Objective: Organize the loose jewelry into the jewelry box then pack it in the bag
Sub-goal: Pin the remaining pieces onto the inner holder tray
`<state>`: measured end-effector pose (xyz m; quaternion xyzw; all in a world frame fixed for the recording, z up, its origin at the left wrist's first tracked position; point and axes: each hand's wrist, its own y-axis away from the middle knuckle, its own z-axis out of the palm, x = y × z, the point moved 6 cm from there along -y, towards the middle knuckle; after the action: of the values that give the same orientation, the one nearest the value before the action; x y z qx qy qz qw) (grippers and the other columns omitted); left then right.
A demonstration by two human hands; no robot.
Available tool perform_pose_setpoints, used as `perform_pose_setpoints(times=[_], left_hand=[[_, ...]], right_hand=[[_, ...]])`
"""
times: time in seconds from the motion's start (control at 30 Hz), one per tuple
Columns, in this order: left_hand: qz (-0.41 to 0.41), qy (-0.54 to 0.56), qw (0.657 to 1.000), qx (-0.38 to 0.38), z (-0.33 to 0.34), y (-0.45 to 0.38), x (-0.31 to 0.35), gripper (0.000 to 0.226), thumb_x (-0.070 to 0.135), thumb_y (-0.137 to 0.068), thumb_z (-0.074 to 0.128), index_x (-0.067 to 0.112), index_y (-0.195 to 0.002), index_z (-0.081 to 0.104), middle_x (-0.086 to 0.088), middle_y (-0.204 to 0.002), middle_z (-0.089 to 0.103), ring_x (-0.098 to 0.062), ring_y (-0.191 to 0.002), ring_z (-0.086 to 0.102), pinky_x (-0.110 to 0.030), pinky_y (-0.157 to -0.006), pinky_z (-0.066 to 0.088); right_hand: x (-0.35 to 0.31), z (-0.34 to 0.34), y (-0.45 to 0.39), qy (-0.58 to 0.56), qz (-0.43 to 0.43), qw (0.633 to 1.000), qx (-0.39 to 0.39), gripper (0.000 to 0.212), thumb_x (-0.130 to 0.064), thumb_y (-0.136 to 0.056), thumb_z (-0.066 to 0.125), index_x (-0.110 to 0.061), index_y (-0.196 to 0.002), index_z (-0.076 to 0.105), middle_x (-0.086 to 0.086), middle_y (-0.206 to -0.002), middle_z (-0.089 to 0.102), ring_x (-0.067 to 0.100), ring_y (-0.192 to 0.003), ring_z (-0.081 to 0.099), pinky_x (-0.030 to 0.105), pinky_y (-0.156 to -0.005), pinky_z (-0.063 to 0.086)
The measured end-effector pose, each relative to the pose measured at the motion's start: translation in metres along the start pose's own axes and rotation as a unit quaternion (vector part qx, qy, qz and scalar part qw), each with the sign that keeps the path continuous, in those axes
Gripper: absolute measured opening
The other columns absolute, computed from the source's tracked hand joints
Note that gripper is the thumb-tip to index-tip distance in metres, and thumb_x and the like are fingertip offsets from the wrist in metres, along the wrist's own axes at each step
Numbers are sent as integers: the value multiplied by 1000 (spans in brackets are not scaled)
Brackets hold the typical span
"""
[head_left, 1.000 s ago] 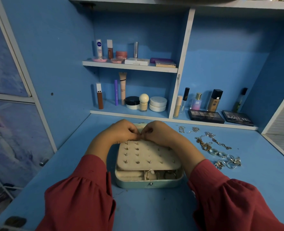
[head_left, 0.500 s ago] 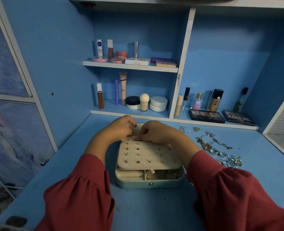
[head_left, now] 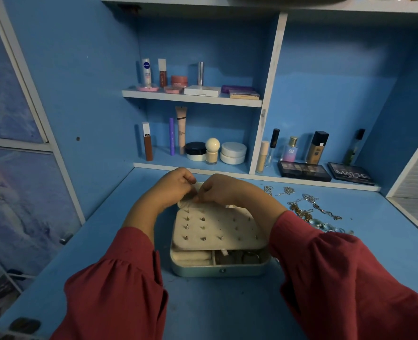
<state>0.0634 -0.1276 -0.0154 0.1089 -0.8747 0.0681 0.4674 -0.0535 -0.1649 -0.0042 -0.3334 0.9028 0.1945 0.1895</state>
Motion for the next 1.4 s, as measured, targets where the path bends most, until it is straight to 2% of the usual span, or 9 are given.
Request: perform_pose_setpoints(times=[0.13,0.3,0.43,0.57,0.77,0.97,1.07,1.27,1.4], left_hand=[[1,17,1000,8,0,2,1,9,10,-91,57,16,-97,60,-5,-98,67,-18,-93,63,-29,-83,49],[5,6,1000,-14,0,5,5,19,0,-86,60,17,-87,66,-4,-94,69,-17,-94,63,-24,-82,48],[8,-8,999,-30,1,7,6,21,-4,-84,59,13,-88,71,-4,-98,70,-17,-97,64,-25,-88,48],[4,-18,999,-28,2,7,6,27,-5,-84,57,16,-89,73,0,-100,70,-15,-100,62,-25,-91,46],[4,-20,999,-31,2,8,7,28,-4,-84,57,18,-86,72,4,-95,69,-12,-97,62,-25,-89,46],[5,-42,999,-23,4,6,6,23,1,-86,60,17,-94,75,9,-90,68,-7,-92,60,-23,-88,45],[4,-78,997,-27,6,7,9,28,-1,-85,56,16,-95,77,6,-89,67,-10,-86,59,-21,-76,46],[-3,-75,997,-37,7,8,10,18,1,-82,63,11,-84,77,-2,-85,66,-15,-84,59,-22,-72,46],[9,-53,997,-46,8,8,11,18,2,-83,63,15,-77,75,6,-78,65,-6,-79,58,-16,-67,43]], right_hand=[[8,-12,2,-59,8,997,51,28,-30,-93,57,-11,-107,72,8,-106,68,18,-91,59,30,-82,47],[15,-9,5,-40,1,998,45,25,-29,-93,58,-12,-104,73,7,-102,67,16,-85,56,25,-71,42],[17,-9,9,-56,-6,998,37,21,-32,-93,58,-16,-95,71,-2,-81,60,9,-72,49,22,-62,35],[18,-9,9,-36,-24,998,42,27,-27,-95,53,-24,-119,66,-1,-118,62,15,-103,53,27,-87,39],[21,-5,15,-42,-47,998,29,24,-30,-95,55,-28,-114,69,-6,-121,62,12,-108,53,26,-91,38],[30,-3,15,14,-42,998,49,37,-22,-98,46,-28,-135,52,-1,-141,49,18,-126,46,29,-103,33],[25,2,14,28,-52,997,42,34,-32,-98,47,-35,-130,57,1,-132,54,19,-116,51,30,-98,37],[27,1,17,6,-57,997,60,27,-36,-96,50,-30,-117,67,-5,-123,62,13,-108,53,29,-94,41],[36,-12,26,-64,-50,986,143,22,-30,-95,54,-23,-108,71,-6,-110,66,10,-97,56,25,-84,42]])
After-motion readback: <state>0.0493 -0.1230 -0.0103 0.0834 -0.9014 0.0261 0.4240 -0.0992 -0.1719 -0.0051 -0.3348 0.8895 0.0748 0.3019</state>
